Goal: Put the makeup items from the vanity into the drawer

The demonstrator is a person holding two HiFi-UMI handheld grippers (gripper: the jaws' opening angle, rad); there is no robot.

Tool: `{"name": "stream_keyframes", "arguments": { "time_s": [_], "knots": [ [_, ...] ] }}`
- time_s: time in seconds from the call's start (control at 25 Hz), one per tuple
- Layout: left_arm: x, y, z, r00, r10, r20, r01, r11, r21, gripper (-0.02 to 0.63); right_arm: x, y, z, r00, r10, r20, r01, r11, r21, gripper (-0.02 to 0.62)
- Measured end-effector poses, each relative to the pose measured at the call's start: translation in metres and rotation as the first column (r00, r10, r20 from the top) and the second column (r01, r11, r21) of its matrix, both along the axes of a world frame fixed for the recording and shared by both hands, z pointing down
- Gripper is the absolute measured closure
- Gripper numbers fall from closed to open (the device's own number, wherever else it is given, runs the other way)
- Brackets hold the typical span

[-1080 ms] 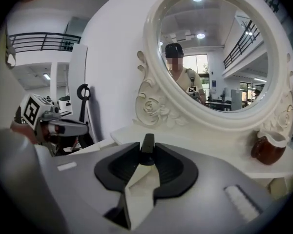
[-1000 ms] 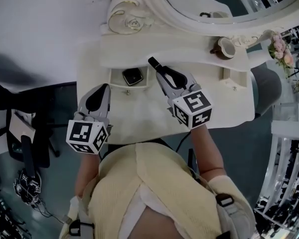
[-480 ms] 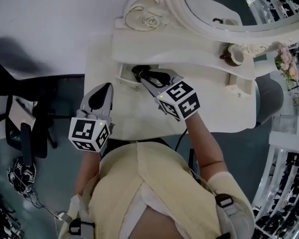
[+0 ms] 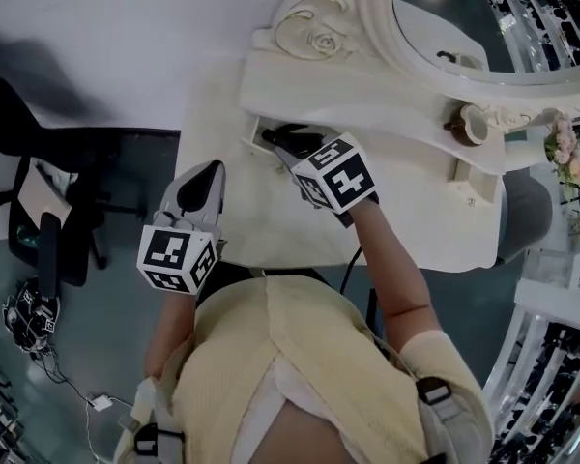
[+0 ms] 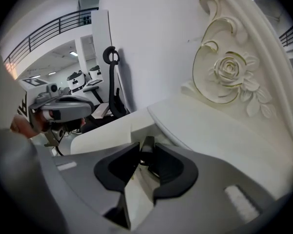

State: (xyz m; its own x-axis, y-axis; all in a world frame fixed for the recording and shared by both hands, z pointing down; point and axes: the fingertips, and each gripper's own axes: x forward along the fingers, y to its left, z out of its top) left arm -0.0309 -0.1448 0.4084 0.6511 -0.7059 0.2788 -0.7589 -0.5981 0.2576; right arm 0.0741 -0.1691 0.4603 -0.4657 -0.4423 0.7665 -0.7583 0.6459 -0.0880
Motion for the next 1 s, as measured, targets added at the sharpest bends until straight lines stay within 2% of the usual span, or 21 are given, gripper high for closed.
{"name": "stream_keyframes", "arguments": {
  "time_s": [0.16, 0.44, 1.0],
  "knots": [
    [-0.002, 0.002, 0.000, 1.000, -0.008, -0.001, 0.008, 1.000, -0.001, 0.604, -0.002, -0.004, 0.004, 0.999, 0.005, -0.039, -0.006, 0.999, -0.033, 0.492],
    [-0.002, 0.003, 0.001, 1.000, -0.006, 0.001, 0.006, 1.000, -0.004, 0.604, -0.009, -0.007, 0.004, 0.999, -0.008, -0.040, 0.006, 0.999, -0.038, 0.491],
    [0.000, 0.000, -0.001, 1.000, 0.010, 0.005, -0.010, 1.000, 0.000, 0.604, -0.013, -0.017, -0.010, 1.000, 0.028, 0.003, -0.028, 0.999, 0.039, 0.489]
  ]
}}
